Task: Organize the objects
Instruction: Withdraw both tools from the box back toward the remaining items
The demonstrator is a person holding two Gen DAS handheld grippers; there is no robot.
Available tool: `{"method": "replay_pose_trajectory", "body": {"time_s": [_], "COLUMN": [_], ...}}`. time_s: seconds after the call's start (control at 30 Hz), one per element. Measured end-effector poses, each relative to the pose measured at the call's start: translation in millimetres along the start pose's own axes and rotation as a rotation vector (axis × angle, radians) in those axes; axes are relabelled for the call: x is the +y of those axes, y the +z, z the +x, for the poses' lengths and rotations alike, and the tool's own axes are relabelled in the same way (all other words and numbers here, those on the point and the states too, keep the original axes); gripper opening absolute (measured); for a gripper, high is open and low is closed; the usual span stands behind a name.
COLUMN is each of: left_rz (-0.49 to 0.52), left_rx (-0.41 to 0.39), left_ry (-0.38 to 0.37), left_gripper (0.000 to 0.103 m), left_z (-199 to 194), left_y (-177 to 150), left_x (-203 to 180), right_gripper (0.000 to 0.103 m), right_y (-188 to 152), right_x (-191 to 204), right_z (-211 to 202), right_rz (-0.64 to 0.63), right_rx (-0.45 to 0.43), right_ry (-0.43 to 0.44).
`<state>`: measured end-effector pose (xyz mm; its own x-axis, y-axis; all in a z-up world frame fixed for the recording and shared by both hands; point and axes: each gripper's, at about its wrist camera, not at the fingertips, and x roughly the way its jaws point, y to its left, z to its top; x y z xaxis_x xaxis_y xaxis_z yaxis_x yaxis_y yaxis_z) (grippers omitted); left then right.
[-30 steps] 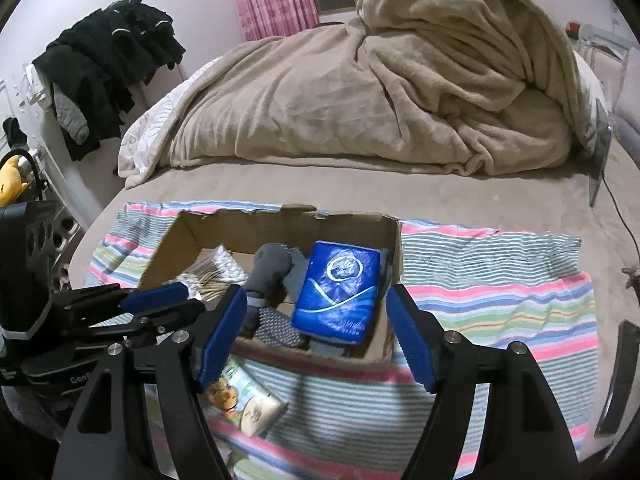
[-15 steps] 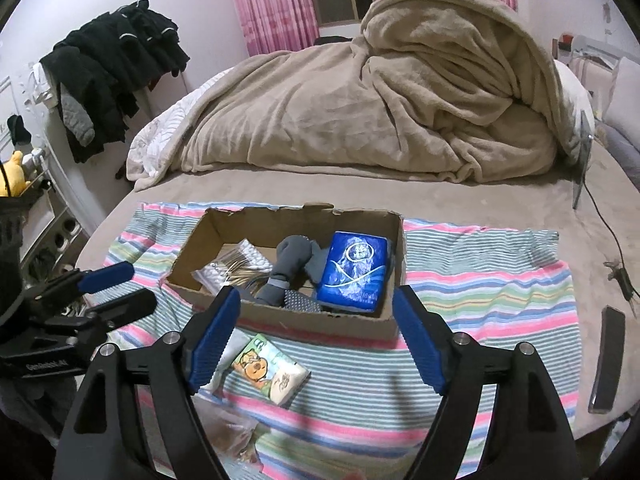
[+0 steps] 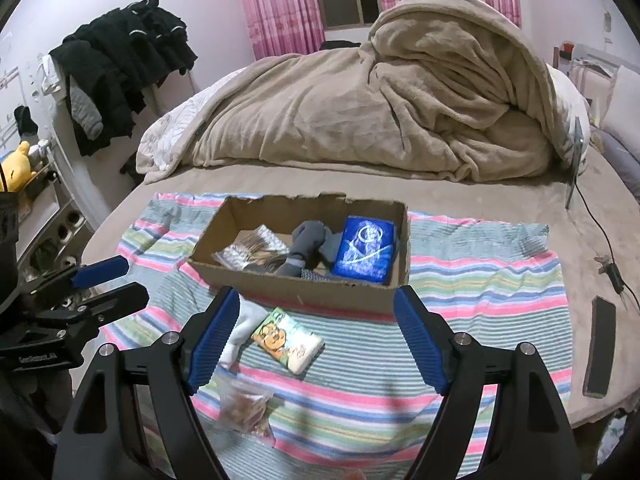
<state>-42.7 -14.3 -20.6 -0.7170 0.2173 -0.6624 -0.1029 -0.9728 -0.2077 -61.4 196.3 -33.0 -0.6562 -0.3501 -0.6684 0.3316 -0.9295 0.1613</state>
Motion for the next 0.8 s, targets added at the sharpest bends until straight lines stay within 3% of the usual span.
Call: {"method": "replay_pose_trajectory", "body": {"time_s": [0.8], "left_rz": [-0.006], "left_rx": [0.174], "left_ry": [0.016], "left_gripper": [0.075], "left_z": [68.8], "left_y": [-43.1], "left_x": [10.1], "right_gripper": [0.082], "right_y": [-39.4], "right_x": [7.1], "right_z": [65.9], "right_rz": [-0.021], "right_rx": [0.164], "right_ry": [0.102]}}
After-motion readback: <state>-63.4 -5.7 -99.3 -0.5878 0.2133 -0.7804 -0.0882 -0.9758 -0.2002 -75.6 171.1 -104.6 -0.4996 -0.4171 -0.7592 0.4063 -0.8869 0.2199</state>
